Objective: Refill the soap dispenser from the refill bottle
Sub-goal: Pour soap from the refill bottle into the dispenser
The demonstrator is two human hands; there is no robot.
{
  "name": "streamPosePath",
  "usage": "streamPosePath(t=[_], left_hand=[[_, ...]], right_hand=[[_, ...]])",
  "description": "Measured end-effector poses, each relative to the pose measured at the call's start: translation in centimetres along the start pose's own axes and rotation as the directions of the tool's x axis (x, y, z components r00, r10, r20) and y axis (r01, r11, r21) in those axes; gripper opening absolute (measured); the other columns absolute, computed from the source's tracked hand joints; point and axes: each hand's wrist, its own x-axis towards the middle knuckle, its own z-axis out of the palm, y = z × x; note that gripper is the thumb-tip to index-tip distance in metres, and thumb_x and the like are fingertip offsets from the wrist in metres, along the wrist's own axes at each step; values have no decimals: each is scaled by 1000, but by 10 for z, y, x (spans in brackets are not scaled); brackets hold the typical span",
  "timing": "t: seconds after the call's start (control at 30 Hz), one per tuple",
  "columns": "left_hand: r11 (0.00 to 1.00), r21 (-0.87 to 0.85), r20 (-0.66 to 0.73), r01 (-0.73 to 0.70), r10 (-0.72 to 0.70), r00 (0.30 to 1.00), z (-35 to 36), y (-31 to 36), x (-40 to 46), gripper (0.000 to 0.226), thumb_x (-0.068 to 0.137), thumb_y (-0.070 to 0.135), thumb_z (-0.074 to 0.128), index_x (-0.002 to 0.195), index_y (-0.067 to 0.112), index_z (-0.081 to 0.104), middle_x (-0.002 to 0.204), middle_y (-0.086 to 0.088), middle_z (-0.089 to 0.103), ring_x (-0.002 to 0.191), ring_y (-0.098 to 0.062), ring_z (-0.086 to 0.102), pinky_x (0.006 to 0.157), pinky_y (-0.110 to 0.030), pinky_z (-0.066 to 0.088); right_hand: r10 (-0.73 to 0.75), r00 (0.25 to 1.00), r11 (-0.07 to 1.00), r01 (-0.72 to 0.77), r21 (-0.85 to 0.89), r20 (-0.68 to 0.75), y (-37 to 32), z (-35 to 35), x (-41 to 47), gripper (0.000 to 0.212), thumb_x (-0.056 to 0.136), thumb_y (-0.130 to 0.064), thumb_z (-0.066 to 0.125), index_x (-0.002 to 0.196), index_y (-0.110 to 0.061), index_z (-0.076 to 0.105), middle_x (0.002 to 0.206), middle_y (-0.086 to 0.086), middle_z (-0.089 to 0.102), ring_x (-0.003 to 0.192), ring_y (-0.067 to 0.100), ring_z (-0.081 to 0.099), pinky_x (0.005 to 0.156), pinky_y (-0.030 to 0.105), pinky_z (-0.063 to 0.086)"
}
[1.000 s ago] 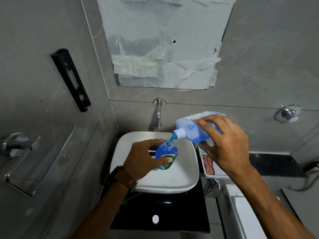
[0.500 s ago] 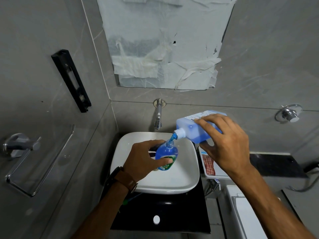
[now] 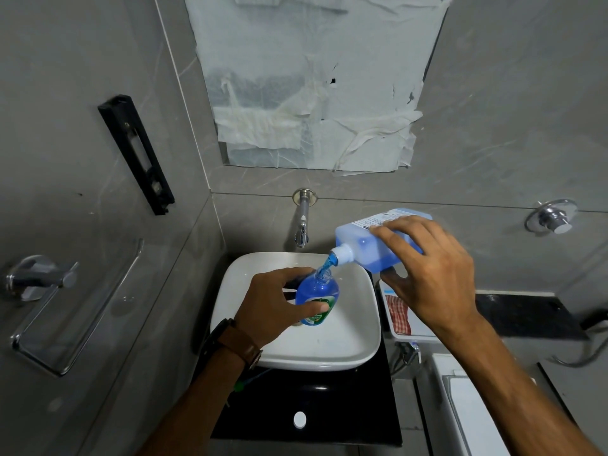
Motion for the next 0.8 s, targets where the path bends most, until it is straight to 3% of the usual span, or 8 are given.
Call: streamPosePath(t=[0.17, 0.33, 0.5, 0.8], left_hand=[[1000, -2, -1, 0, 0, 1000, 0, -1, 0, 56, 68, 31, 91, 119, 26, 69, 102, 21, 72, 98, -3, 70, 80, -18, 59], [1000, 9, 0, -14, 14, 1000, -1, 3, 0, 52, 68, 32, 90, 111, 46, 65, 96, 32, 71, 98, -2, 70, 79, -15, 58], [1000, 6, -4, -19, 19, 1000, 0, 0, 1, 56, 69, 30, 91, 120, 23, 69, 103, 17, 74, 98, -5, 70, 82, -19, 60], [1000, 1, -8, -5, 5, 1000, -2, 1, 1, 52, 68, 30, 91, 114, 36, 67, 96, 28, 72, 100, -5, 70, 79, -16, 59]], right_hand=[[1, 1000, 1000, -1, 5, -11, 0, 1, 0, 66, 64, -11, 93, 127, -16, 73, 123, 9, 73, 111, 36, 69, 83, 49, 60], [-5, 1000, 1000, 5, 3, -28, 0, 0, 1, 63, 66, -11, 92, 126, -16, 74, 122, 9, 74, 110, 36, 69, 82, 49, 60], [2, 1000, 1000, -2, 9, -21, 0, 1, 1, 63, 66, -12, 93, 126, -16, 73, 123, 9, 74, 111, 35, 69, 84, 49, 60], [0, 1000, 1000, 0, 0, -12, 0, 3, 0, 63, 67, -12, 92, 127, -16, 73, 123, 9, 73, 111, 35, 69, 83, 47, 59]])
